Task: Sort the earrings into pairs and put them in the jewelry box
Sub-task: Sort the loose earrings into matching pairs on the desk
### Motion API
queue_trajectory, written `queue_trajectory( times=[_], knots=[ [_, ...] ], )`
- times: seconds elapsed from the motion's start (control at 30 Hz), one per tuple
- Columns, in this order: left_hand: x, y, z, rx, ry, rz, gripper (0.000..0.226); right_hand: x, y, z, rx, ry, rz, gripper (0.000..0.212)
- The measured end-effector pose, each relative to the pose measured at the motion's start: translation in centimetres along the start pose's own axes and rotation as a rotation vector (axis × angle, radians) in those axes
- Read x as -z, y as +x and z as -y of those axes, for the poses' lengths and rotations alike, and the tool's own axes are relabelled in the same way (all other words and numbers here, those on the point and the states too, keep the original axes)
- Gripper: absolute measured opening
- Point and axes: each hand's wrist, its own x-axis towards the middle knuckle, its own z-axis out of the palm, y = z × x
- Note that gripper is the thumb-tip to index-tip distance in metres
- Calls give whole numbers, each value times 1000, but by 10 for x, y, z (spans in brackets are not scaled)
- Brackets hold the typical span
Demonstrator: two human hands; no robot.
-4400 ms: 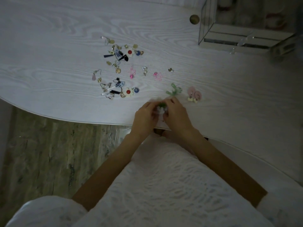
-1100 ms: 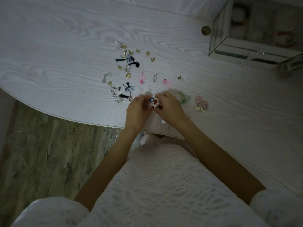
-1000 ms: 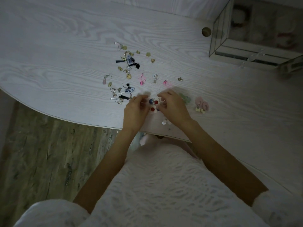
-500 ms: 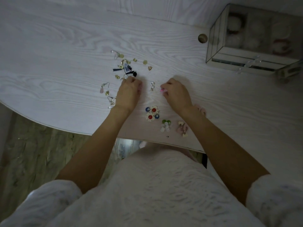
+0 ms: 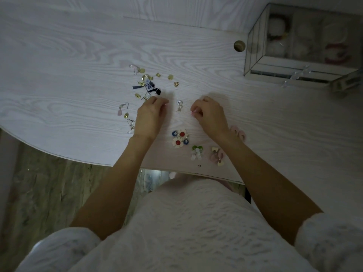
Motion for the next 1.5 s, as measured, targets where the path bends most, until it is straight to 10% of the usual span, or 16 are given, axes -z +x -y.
queue_trajectory(
  times=[0.23, 0.8, 1.5],
  knots=[
    [-25, 1, -86, -13, -360, 32, 13, 35, -17, -34, -237, 215, -184, 5],
    [-105, -37, -175, -245, -295, 420, 11, 70, -123, -112, -605, 152, -269, 12],
    [-103, -93, -163, -55, -60, 548, 28, 43, -167, -82, -459, 57, -122, 27]
  ],
)
